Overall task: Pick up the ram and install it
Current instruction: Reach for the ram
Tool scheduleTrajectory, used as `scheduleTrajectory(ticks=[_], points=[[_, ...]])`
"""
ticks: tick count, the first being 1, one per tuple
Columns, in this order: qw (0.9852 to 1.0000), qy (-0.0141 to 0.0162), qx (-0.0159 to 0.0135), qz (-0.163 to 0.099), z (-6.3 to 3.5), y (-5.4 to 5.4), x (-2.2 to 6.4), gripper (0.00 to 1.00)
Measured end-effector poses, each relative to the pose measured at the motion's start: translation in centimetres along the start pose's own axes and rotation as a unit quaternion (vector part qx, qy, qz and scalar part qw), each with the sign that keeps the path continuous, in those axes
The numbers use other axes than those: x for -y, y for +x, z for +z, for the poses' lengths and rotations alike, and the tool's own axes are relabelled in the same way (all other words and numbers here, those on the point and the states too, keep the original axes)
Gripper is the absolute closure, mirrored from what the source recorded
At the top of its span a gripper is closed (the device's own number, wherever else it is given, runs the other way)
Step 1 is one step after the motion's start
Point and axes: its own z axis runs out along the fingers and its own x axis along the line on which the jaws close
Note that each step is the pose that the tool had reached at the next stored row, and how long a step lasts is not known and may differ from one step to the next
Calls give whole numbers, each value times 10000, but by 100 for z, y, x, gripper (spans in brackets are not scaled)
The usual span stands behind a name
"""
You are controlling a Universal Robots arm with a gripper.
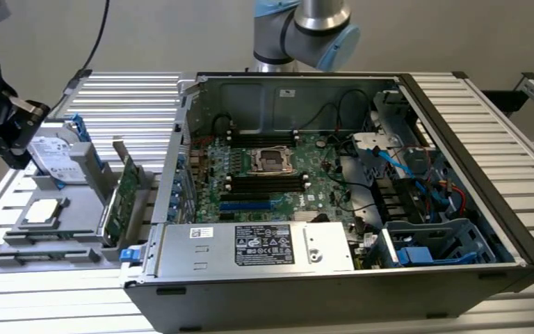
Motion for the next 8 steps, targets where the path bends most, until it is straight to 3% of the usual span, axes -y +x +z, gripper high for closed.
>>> scheduleTrajectory(ticks=[4,8], points=[[10000,0,-1,-2,26,42,94,89],[10000,4,-10,-46,94,84,121,89]])
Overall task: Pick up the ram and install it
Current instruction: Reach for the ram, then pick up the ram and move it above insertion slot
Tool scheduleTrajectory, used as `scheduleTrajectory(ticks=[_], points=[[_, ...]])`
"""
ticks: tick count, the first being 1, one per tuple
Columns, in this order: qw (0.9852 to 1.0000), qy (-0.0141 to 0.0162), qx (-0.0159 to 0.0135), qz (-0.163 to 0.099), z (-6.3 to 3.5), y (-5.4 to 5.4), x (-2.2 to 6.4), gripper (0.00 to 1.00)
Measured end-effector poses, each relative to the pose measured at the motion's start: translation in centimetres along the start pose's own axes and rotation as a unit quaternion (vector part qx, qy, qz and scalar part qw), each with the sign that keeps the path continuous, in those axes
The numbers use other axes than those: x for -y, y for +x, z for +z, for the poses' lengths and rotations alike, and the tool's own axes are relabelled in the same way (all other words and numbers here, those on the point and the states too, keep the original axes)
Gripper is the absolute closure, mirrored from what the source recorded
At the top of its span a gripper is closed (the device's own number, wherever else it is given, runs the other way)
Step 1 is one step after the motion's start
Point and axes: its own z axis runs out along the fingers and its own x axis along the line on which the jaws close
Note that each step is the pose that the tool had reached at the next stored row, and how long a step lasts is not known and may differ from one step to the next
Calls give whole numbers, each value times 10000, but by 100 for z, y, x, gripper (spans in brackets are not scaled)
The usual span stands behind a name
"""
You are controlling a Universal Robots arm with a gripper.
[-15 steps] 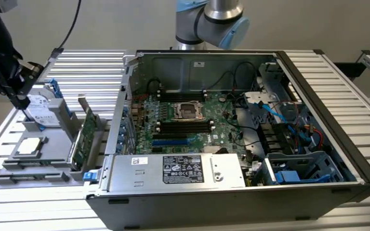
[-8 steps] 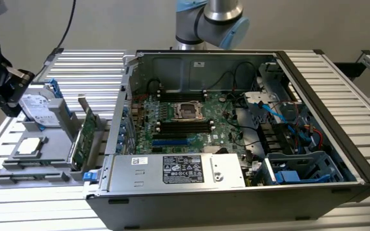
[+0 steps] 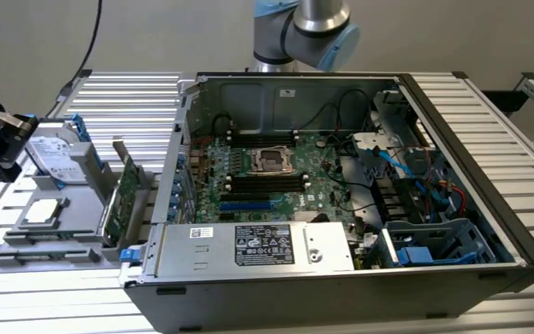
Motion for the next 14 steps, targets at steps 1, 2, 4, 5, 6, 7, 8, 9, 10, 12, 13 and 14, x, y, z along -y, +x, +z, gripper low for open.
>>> scheduleTrajectory(ticks=[1,2,4,5,6,7,8,9,10,12,13,14], points=[[10000,2,-2,-22,19,17,2,89],[10000,4,-3,-46,38,31,4,89],[9999,9,-6,-100,68,61,8,89],[9999,10,-7,-120,73,69,9,89],[9999,10,-7,-124,73,68,9,89],[9999,10,-7,-124,73,69,9,89],[9999,11,-7,-124,73,70,9,89],[9999,11,-7,-124,73,70,9,89],[9999,11,-8,-124,73,70,9,89],[9999,11,-7,-124,73,71,9,89],[9999,11,-7,-124,73,71,9,89],[9999,11,-7,-124,73,71,9,89]])
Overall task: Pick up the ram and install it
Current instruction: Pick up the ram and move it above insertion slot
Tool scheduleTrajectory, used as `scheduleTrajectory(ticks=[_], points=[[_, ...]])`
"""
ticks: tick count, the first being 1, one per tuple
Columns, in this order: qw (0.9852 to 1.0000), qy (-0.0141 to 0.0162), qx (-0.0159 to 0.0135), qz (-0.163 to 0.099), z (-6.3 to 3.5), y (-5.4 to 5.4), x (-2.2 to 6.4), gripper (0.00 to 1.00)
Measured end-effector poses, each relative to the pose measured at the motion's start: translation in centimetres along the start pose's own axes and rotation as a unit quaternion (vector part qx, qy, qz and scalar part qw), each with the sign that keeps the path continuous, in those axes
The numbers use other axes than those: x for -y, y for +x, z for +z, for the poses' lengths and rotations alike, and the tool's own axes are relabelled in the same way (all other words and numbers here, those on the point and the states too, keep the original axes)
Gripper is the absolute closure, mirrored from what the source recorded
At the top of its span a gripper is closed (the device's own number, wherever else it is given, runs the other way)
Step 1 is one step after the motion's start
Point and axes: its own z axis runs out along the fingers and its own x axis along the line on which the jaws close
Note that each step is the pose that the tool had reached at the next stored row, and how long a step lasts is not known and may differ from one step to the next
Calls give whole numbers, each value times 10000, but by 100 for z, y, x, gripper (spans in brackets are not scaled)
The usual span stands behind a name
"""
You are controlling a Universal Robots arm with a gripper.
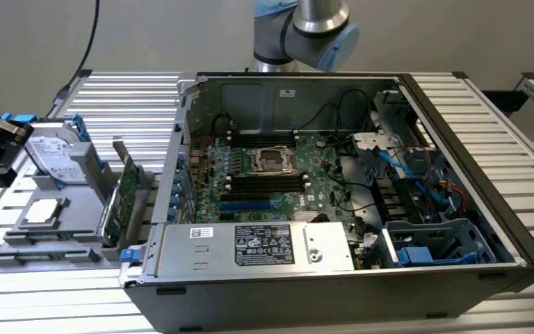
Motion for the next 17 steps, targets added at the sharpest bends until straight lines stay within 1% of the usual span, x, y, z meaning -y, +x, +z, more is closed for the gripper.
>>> scheduleTrajectory(ticks=[6,7,10,13,15,17], points=[[10000,-1,0,0,8,1,1,89],[10000,-7,-2,-36,13,4,2,89],[9995,10,-18,-304,19,3,1,89],[9984,32,-35,-569,23,3,1,89],[9972,46,-45,-750,26,2,2,89],[9956,58,-57,-937,30,2,2,89]])
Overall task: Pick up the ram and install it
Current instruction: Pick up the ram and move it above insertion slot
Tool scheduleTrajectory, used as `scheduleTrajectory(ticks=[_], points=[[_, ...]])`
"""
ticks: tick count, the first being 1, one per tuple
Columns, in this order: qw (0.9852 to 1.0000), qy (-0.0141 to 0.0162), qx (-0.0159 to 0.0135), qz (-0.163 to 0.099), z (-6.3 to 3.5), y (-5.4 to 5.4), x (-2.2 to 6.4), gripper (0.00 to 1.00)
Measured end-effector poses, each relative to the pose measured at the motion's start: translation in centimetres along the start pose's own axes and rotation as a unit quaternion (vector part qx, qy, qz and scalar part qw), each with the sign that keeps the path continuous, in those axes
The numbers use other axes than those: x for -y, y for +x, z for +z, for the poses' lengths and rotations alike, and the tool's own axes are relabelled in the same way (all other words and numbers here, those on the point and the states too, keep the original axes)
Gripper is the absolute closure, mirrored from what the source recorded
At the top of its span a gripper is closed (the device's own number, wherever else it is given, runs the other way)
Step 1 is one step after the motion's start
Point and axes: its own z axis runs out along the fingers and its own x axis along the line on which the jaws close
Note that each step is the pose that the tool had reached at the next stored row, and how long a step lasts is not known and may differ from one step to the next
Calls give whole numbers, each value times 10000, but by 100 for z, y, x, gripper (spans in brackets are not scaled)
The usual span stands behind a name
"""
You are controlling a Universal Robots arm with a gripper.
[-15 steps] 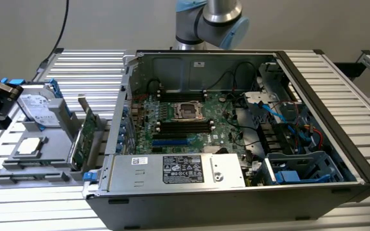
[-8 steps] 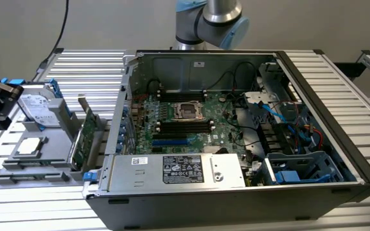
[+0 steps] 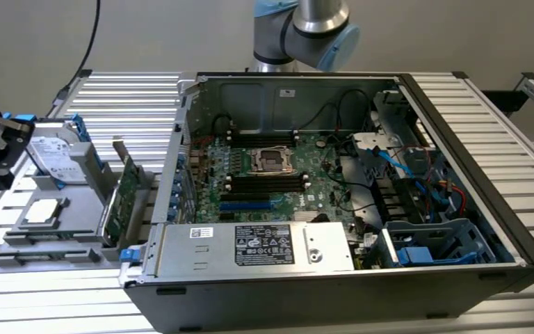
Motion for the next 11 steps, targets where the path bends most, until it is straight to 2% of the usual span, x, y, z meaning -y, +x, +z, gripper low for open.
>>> scheduleTrajectory(ticks=[5,8,11], points=[[9990,16,-25,-449,10,-1,0,89],[9974,7,-38,-722,13,-1,0,89],[9950,10,-51,-999,17,-1,1,89]])
